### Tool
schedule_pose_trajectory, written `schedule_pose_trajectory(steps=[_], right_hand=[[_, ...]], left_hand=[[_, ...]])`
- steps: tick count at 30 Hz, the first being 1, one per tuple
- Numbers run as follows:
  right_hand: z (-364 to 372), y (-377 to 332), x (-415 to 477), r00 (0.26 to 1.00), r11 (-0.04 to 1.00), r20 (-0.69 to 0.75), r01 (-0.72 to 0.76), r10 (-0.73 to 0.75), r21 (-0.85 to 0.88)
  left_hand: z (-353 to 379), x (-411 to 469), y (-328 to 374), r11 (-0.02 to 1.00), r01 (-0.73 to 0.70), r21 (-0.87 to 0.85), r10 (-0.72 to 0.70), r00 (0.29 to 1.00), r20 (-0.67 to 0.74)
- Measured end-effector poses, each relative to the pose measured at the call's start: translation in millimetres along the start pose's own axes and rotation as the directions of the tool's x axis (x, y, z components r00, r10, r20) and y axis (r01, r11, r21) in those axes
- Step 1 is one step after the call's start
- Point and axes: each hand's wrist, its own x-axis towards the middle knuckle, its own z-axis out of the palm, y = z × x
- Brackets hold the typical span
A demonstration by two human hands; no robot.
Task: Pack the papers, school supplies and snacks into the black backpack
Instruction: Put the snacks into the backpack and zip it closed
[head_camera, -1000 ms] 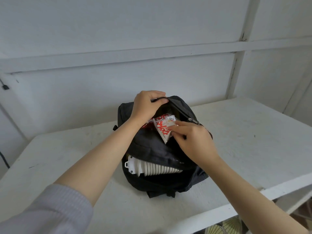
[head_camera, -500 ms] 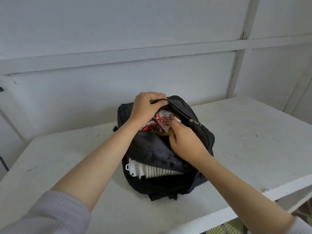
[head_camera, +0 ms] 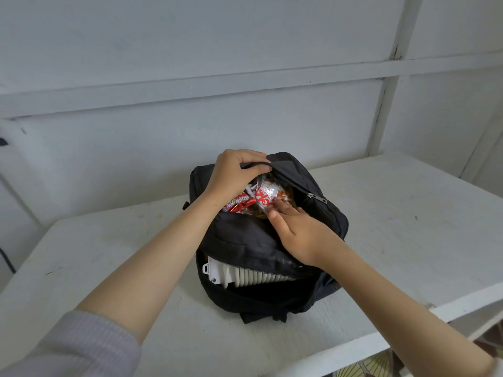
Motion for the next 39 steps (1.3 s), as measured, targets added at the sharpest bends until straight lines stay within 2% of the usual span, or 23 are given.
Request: schedule_pose_trajectory(steps=[7, 14, 21, 25, 27, 31, 33, 36, 39], right_hand=[[8, 6, 27, 0.999, 0.996, 0.04, -0.032, 0.035, -0.087], [9, 8, 27, 1.0, 0.998, 0.017, -0.013, 0.015, -0.063], [-2, 8, 7, 0.997, 0.996, -0.005, 0.075, -0.075, 0.042], [-11, 12, -11, 0.985, 0.993, -0.139, 0.114, -0.107, 0.041], [-16, 16, -17, 0.964, 0.996, -0.259, 0.078, -0.066, 0.034], [-27, 29, -17, 0.866, 0.999, -0.5, -0.041, 0.02, -0.031], [-28, 44, -10, 0.865, 0.987, -0.497, -0.128, 0.065, -0.093], [-26, 63, -3, 0.907, 0.954, -0.401, -0.224, 0.128, -0.202], [-22, 69, -1, 0.911, 0.945, -0.373, -0.264, 0.178, -0.194]], left_hand=[[-1, -7, -4, 0.999, -0.024, 0.045, 0.024, 1.0, 0.003], [-7, -20, -9, 0.936, -0.227, 0.269, 0.241, 0.97, -0.021], [-1, -42, -16, 0.967, -0.151, 0.205, 0.13, 0.985, 0.111], [2, -51, -18, 0.981, -0.108, 0.161, 0.082, 0.984, 0.161], [2, -54, -18, 0.985, -0.088, 0.146, 0.064, 0.985, 0.161], [4, -59, -20, 0.985, -0.093, 0.142, 0.066, 0.98, 0.187], [5, -62, -22, 0.986, -0.081, 0.147, 0.051, 0.979, 0.199], [6, -64, -22, 0.983, -0.086, 0.16, 0.053, 0.978, 0.203], [6, -65, -18, 0.986, -0.085, 0.146, 0.052, 0.976, 0.213]])
